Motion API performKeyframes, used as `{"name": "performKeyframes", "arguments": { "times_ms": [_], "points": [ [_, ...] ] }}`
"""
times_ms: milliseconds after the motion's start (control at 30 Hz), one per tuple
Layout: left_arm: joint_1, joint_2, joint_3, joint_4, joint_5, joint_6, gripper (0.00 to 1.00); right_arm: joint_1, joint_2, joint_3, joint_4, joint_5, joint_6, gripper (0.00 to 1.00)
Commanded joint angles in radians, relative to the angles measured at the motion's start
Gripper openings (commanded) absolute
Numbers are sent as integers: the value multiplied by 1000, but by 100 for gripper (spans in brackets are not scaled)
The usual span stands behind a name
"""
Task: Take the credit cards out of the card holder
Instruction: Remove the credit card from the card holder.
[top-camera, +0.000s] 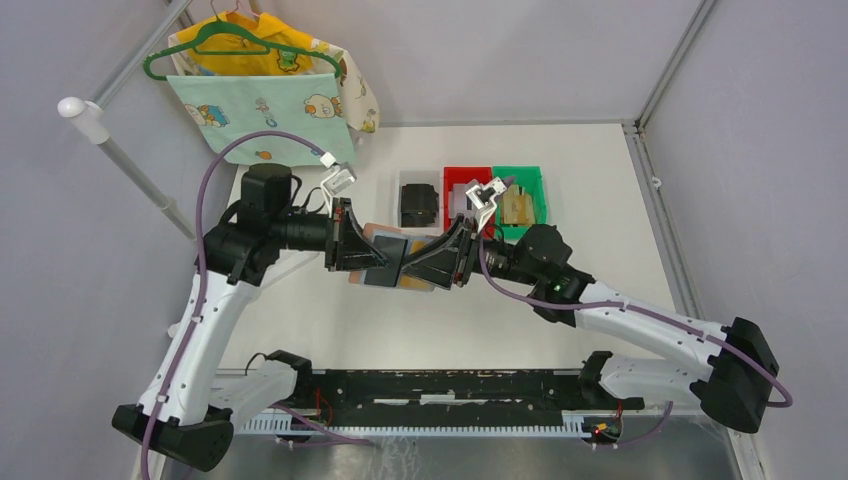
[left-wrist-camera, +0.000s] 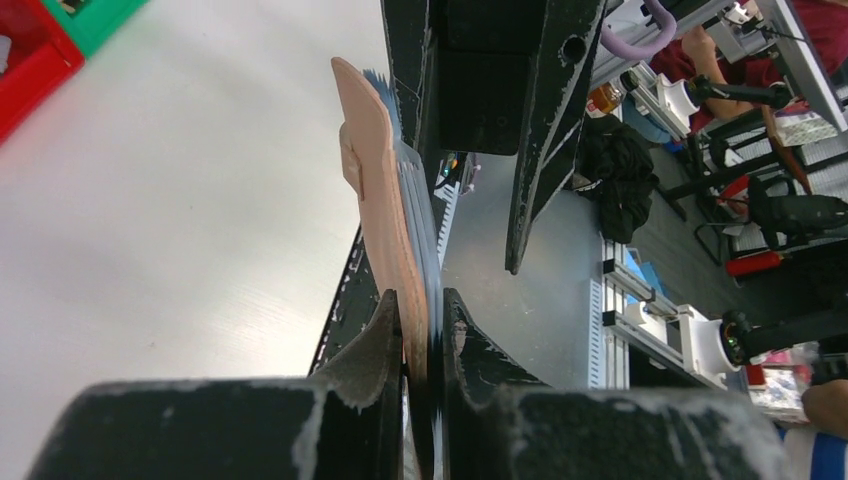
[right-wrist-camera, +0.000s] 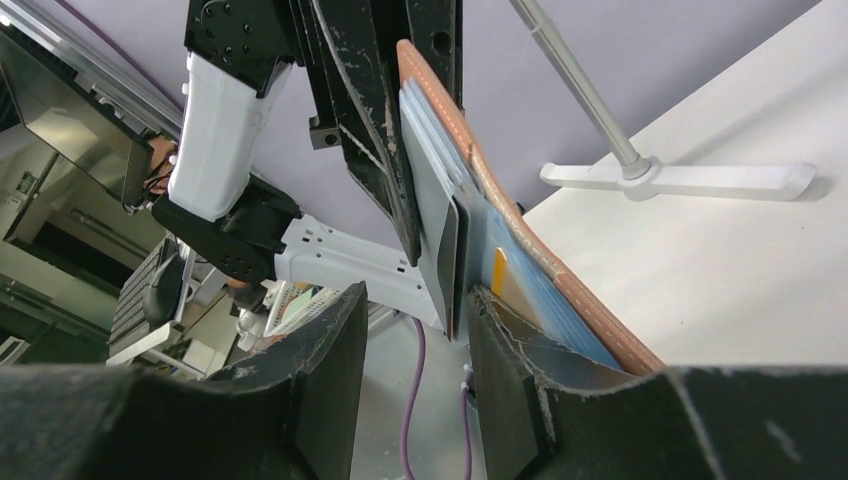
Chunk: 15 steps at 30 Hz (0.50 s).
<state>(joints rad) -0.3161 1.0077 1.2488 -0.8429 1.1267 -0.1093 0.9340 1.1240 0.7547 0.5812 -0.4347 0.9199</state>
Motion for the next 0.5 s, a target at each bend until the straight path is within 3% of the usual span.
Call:
{"name": "performKeyframes", "arguments": {
  "times_ms": [0, 233, 333, 467],
  "points": [
    [-20, -59, 60, -12, 148, 45, 2, -12, 8, 57, -90, 116, -67, 47],
    [-21, -82, 35, -8, 118, 59, 2, 17, 53, 87, -54, 136, -43, 46],
    [-21, -77, 16, -7, 80, 68, 9, 33, 83, 93, 6, 124, -12, 46],
    [-21, -61, -4, -4, 70, 54, 11, 38, 106, 77, 93, 113, 32, 44]
  ]
}}
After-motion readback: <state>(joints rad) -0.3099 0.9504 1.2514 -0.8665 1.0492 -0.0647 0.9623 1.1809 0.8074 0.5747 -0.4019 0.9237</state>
